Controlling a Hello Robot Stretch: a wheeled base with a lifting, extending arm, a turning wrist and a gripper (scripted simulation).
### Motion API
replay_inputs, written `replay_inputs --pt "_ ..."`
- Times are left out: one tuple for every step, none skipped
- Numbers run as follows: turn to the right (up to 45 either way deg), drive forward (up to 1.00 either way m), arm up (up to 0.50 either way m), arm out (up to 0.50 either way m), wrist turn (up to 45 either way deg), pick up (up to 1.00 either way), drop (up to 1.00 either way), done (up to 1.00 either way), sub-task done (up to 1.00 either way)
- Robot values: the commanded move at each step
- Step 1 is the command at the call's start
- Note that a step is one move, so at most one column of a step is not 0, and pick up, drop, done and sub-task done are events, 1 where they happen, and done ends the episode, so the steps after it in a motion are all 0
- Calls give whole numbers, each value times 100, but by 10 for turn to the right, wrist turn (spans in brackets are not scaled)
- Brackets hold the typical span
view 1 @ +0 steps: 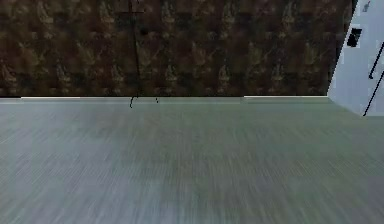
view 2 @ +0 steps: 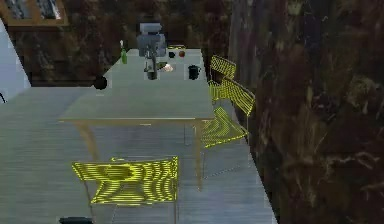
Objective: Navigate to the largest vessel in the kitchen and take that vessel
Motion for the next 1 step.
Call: replay_inputs --pt "-450 0 0 0 0 0 0 0 0"
